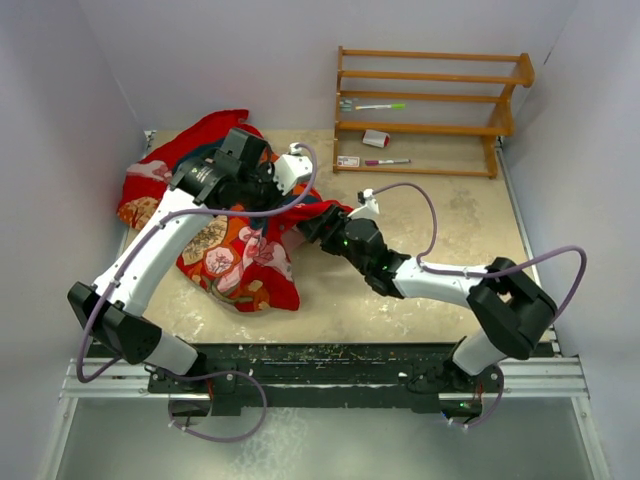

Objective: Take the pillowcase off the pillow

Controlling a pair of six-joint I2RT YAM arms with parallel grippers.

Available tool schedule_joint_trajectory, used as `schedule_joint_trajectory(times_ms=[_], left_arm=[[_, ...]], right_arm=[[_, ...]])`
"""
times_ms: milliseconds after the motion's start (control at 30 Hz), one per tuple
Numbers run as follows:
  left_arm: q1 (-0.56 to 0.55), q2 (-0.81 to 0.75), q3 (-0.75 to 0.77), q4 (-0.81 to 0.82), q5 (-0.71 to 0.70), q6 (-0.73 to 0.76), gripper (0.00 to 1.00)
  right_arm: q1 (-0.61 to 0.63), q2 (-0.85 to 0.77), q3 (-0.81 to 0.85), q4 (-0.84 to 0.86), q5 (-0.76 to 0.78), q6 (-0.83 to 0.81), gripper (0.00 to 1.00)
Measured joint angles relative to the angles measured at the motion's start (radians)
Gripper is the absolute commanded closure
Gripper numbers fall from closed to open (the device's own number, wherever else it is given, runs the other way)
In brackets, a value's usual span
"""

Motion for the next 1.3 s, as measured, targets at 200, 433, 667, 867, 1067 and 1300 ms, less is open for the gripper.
schedule_joint_trajectory(times_ms=[200, 433, 667, 867, 1067, 1300], left_arm=[[0.0, -0.005, 0.0, -0.005, 0.001, -0.003, 1.0], [0.0, -0.005, 0.0, -0.016, 0.002, -0.004, 1.0], [0.0, -0.005, 0.0, -0.029, 0.002, -0.016, 1.0], [-0.002, -0.01, 0.0, -0.029, -0.023, -0.037, 1.0], [-0.003, -0.016, 0.008, 0.01, -0.062, -0.086, 0.94], [0.014, 0.0, 0.118, -0.067, 0.126, -0.109, 0.0]], right_arm=[[0.005, 0.029, -0.001, -0.002, 0.052, 0.082, 0.32], [0.035, 0.082, 0.03, -0.038, 0.128, 0.183, 0.4], [0.093, 0.141, 0.078, -0.076, 0.211, 0.27, 0.88], [0.082, 0.0, -0.053, -0.036, 0.225, 0.272, 1.0], [0.0, -0.241, -0.132, -0.044, 0.187, 0.137, 1.0], [-0.106, -0.299, 0.047, -0.171, 0.002, -0.186, 1.0]])
